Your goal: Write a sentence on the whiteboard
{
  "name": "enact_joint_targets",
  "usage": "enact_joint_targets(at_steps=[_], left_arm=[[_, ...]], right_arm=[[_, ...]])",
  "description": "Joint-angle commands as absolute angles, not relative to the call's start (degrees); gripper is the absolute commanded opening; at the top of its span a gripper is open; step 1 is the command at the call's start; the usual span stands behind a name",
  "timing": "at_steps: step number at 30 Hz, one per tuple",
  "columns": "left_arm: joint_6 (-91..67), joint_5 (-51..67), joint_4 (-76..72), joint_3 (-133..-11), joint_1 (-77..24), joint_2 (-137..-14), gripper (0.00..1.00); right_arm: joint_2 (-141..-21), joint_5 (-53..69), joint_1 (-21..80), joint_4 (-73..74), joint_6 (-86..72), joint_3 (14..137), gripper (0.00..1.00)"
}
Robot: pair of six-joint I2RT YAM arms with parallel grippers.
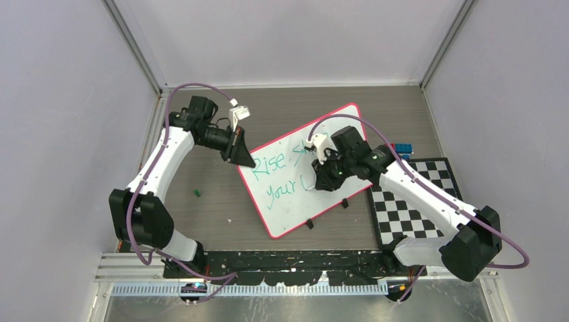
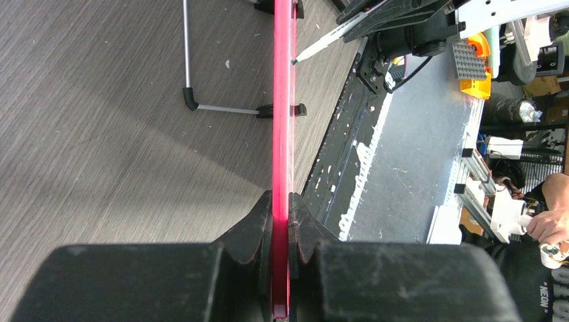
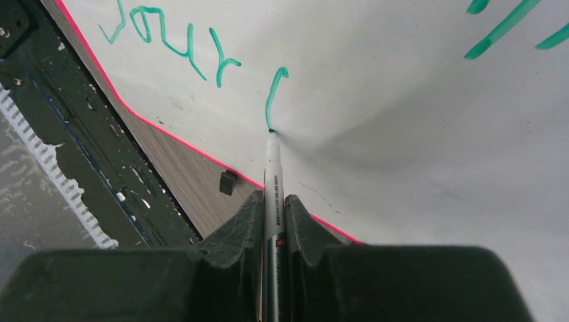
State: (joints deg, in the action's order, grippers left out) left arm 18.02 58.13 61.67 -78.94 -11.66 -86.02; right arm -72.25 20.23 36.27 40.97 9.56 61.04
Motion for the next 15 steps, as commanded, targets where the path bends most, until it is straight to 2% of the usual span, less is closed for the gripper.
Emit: enact_joint_targets(at_steps=[1, 15], left_arm=[[20.61, 56.47, 62.3, -78.19, -13.63, -87.52, 0.0], [20.56, 56.42, 62.45, -78.39, -13.93, -87.58, 0.0]], right_arm=[[-71.5, 14.95, 36.04, 39.09, 12.11, 62.11, 0.0], [-71.67, 17.92, 35.98, 40.43, 11.38, 67.07, 0.0]])
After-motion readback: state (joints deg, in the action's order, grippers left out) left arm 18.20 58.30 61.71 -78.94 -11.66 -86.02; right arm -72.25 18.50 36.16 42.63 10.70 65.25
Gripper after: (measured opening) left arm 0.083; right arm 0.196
